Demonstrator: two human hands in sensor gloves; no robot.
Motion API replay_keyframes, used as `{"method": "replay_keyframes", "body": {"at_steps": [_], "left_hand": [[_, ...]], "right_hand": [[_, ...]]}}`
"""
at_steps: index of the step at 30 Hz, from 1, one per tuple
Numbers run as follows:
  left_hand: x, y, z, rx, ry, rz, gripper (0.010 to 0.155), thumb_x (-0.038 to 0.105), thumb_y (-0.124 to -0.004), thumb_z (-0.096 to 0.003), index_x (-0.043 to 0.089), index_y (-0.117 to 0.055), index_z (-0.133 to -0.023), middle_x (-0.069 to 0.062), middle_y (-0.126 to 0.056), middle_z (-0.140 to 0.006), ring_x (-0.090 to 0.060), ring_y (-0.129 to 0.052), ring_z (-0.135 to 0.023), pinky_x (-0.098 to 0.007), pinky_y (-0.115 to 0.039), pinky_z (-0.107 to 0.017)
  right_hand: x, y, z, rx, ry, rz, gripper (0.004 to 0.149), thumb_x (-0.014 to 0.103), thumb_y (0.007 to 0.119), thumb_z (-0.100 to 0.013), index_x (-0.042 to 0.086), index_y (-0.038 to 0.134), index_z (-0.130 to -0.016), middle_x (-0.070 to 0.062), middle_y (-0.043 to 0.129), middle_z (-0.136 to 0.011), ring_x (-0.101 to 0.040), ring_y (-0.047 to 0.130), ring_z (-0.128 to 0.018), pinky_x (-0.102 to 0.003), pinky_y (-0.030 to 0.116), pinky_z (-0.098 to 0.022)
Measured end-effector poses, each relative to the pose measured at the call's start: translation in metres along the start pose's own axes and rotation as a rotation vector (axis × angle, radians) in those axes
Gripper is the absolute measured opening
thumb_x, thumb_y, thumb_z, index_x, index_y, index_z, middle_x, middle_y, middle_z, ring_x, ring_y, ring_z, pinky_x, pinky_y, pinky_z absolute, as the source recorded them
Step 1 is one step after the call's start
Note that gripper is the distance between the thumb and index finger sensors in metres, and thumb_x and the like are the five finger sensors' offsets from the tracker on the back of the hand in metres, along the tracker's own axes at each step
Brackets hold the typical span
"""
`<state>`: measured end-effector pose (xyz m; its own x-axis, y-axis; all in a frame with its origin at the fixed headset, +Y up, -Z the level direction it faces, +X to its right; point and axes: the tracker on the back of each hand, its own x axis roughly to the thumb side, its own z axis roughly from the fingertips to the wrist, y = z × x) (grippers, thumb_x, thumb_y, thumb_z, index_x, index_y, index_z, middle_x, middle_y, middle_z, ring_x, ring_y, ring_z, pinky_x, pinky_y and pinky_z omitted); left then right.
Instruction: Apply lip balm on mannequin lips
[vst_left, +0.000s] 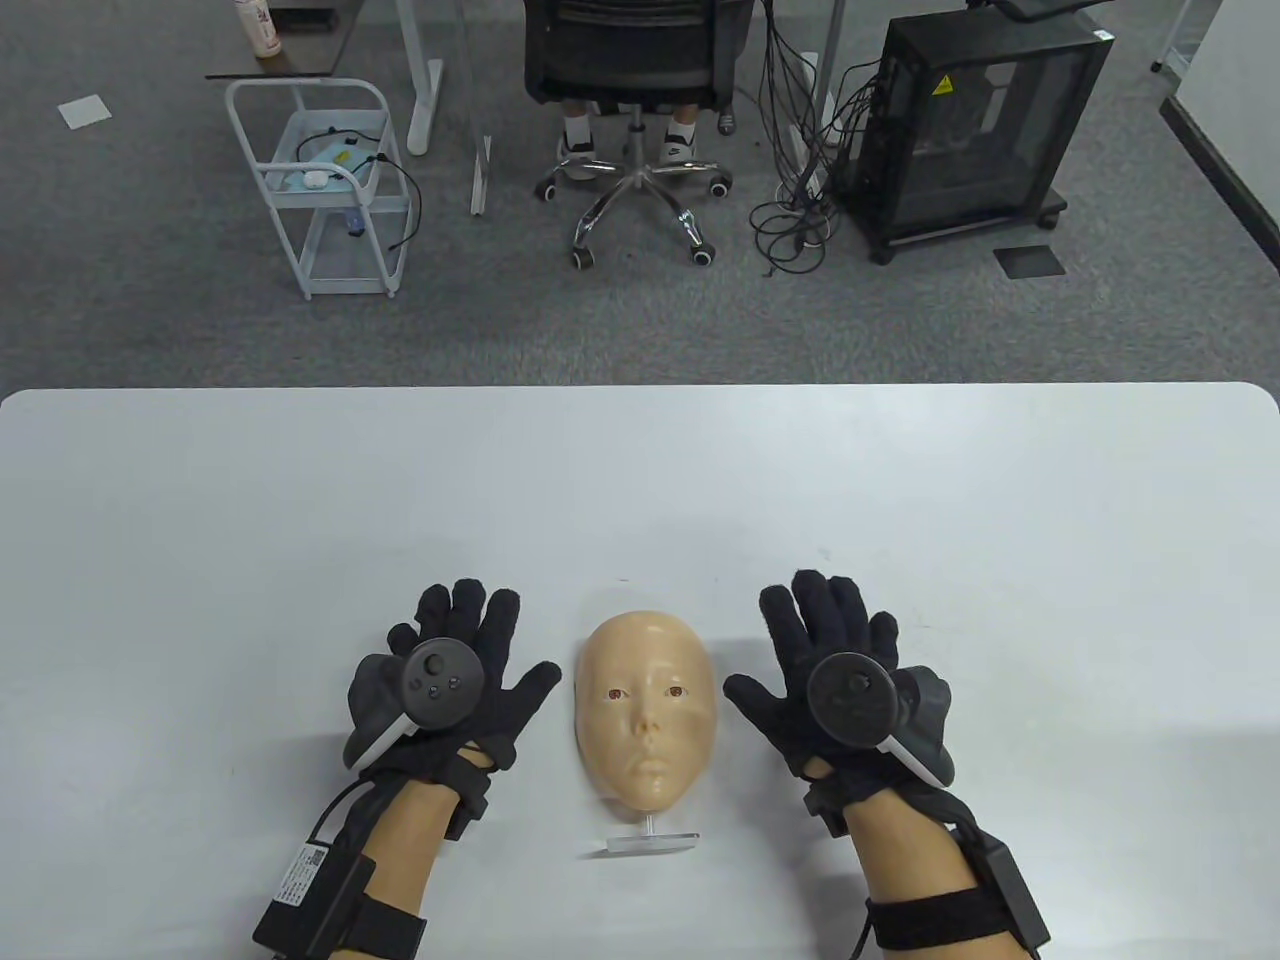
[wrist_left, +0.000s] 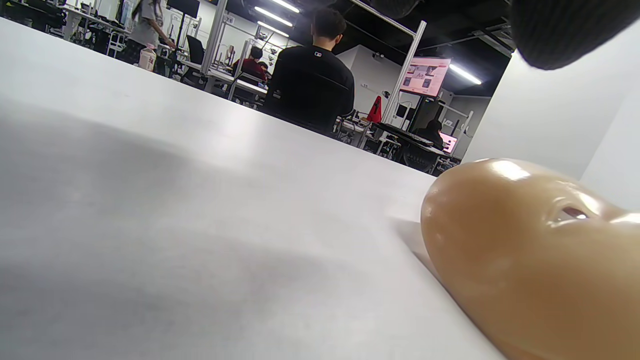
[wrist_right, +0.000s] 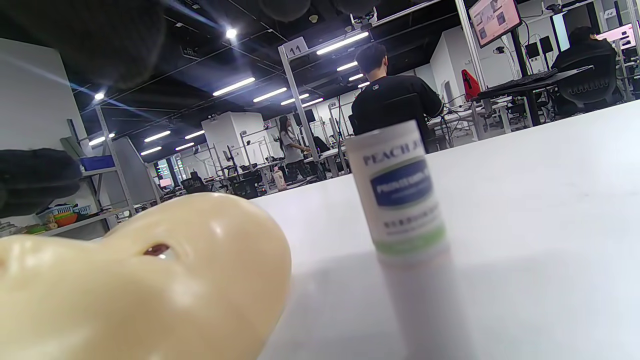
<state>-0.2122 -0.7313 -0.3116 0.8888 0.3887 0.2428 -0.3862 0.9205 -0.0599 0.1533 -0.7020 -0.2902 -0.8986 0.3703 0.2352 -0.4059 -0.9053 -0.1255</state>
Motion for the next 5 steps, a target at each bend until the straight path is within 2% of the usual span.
{"method": "replay_keyframes", "body": {"at_steps": [5], "left_hand": [[0.0007,-0.0003,0.0002,-0.005,0.001,-0.001,0.084,0.072,-0.072,-0.0584,0.022,-0.035,-0.115,-0.021,-0.026,-0.121,-0.06,-0.02,-0.107,-0.078,-0.023,-0.065]], "right_hand": [[0.0004,0.001,-0.0003,0.012,0.003,0.005,0.091,0.072,0.082,-0.046,0.027,0.04,-0.113,-0.013,0.031,-0.123,-0.048,0.033,-0.11,-0.074,0.033,-0.068]]}}
